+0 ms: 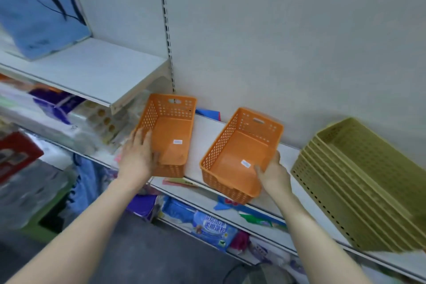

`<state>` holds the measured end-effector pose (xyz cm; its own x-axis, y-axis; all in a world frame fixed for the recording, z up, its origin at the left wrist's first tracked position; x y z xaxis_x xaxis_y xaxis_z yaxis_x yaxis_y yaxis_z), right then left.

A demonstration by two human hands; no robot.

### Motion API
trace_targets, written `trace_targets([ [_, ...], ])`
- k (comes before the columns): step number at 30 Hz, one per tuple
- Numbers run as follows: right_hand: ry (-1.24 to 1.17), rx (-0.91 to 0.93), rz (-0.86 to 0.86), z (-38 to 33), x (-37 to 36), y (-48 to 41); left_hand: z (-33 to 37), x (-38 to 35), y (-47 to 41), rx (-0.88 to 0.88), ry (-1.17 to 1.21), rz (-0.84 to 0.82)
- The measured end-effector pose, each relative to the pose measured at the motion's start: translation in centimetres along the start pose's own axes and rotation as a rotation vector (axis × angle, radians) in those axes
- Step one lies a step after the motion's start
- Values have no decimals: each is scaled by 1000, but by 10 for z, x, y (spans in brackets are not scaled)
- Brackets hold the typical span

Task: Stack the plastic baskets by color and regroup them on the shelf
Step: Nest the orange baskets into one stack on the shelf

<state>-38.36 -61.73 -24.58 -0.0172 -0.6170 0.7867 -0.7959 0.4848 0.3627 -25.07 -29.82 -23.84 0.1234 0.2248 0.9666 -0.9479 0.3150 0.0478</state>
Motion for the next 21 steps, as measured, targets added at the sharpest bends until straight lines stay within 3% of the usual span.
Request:
trace_targets([
  [3,-121,-180,9,-4,-14,-6,-24,-3,-13,150,99,-104],
  [7,-105,-214,52,-10,-7,-4,-29,-4,-20,162,269,-127],
  [11,-95,-150,152,-21,21,8,-22,-8,-13,75,299,-146],
  [16,-64,82,357,-43,74,27,7,-12,6,-16,358,-222],
  [21,-18,152,352,-77,99,26,38,-17,22,-167,400,-257],
])
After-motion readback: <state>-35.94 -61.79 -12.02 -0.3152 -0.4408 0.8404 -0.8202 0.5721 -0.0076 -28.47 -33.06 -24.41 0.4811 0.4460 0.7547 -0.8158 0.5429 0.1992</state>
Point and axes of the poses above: each hand's wrist, its own y-axis away from the middle knuckle, its own x-axis out of the back of the hand, z = x × y, the point moved 1 cm from there along -y, towards the middle knuckle, and after that the axes turned 13 degrees about -z, right-handed, at the moved point
